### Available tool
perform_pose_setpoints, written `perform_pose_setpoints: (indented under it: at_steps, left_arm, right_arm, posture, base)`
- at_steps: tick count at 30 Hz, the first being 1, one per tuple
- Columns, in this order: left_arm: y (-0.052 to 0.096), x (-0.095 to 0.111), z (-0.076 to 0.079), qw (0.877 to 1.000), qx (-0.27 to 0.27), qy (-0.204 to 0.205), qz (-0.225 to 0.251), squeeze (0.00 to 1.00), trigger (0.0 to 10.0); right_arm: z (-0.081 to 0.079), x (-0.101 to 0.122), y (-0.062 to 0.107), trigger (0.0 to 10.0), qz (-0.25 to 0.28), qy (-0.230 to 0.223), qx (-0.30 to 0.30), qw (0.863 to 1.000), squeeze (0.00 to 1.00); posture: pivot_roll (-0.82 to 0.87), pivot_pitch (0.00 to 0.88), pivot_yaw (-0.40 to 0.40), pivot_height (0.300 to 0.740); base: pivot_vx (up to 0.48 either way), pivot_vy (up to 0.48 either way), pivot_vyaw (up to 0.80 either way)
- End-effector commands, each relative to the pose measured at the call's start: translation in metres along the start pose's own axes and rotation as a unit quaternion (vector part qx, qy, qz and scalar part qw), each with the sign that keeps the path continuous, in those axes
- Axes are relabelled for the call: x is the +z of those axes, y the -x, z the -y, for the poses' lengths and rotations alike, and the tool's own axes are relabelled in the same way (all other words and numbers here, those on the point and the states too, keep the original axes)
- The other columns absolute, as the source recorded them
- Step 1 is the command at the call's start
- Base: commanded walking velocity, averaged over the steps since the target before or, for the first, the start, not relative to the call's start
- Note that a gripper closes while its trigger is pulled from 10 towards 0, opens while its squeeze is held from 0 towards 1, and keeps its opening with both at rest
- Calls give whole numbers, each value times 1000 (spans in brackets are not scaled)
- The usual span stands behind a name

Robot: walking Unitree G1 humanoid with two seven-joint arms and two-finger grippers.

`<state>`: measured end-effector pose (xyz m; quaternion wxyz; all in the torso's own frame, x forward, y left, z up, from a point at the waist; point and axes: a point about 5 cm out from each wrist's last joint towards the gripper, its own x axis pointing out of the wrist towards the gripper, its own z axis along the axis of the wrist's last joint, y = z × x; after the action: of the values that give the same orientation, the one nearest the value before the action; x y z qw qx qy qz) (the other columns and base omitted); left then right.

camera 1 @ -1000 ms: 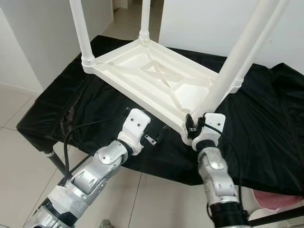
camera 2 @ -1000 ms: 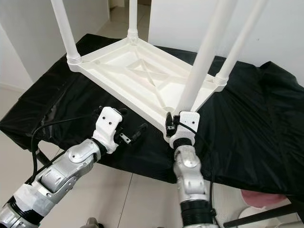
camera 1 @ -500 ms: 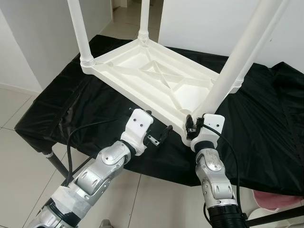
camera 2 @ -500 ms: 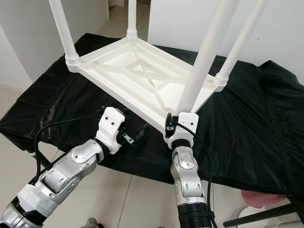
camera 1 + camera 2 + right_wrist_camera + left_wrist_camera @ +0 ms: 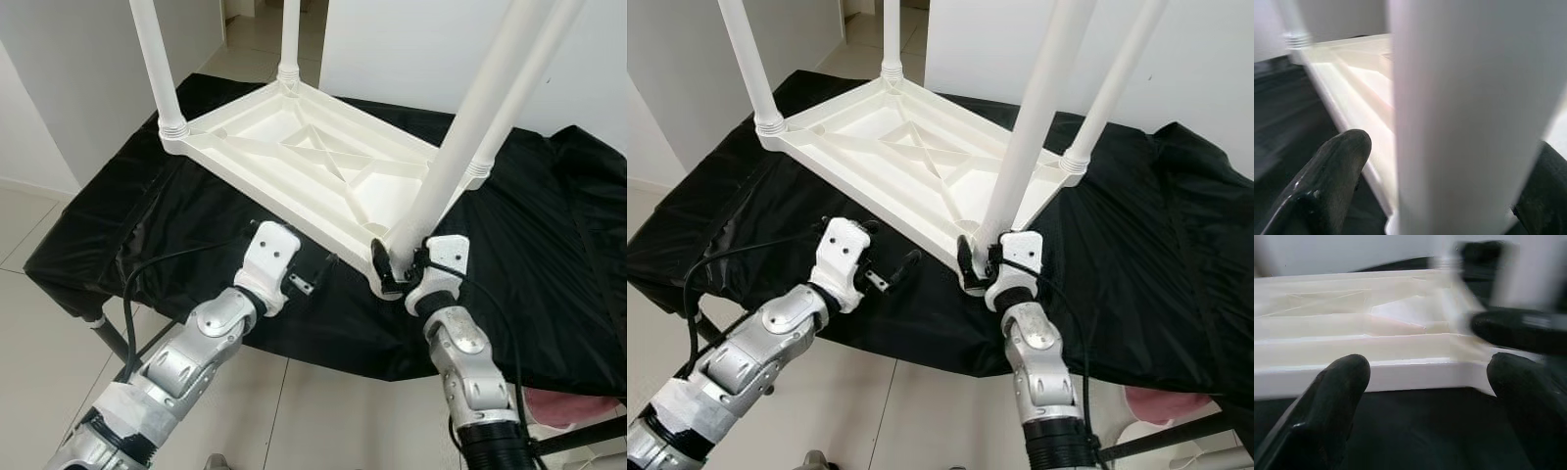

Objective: Building children table

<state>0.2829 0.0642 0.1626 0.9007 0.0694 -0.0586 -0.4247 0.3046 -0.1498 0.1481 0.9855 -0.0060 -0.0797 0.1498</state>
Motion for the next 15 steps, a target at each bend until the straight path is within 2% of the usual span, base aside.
perform_pose_setpoints:
  at_steps: [1, 2, 8, 12, 13, 15]
  left_arm:
    - [-1, -4, 10, 998, -56, -3, -5, 0, 10000]
    - [-2, -3, 11, 998, -59, -3, -3, 0, 10000]
    - [-5, -2, 16, 998, -68, 0, 1, 0, 10000]
    - [-6, -4, 25, 996, -84, -2, -5, 0, 10000]
    - [-6, -4, 26, 996, -87, -1, -5, 0, 10000]
    - [-6, -4, 28, 996, -89, -1, -5, 0, 10000]
  right_arm:
    - [5, -1, -2, 10000, -3, -4, 33, 999, 0]
    - [8, 0, -5, 10000, -5, -5, 57, 998, 0]
    - [13, 4, -11, 10000, -6, 15, 100, 995, 0]
    - [12, -6, -17, 10000, -36, 20, 159, 986, 0]
    - [13, -9, -17, 2627, -42, 23, 161, 986, 0]
    - [13, -10, -18, 2627, -46, 26, 162, 985, 0]
  posture:
    - [15, 37, -50, 740]
    - [16, 35, -50, 740]
    - [19, 40, -45, 740]
    - [31, 47, -45, 740]
    - [38, 50, -48, 740]
    - [38, 50, -48, 740]
  base:
    - [0, 0, 0]
    - [0, 0, 0]
    - [0, 0, 0]
    - [0, 0, 0]
    - [0, 0, 0]
    - [0, 0, 0]
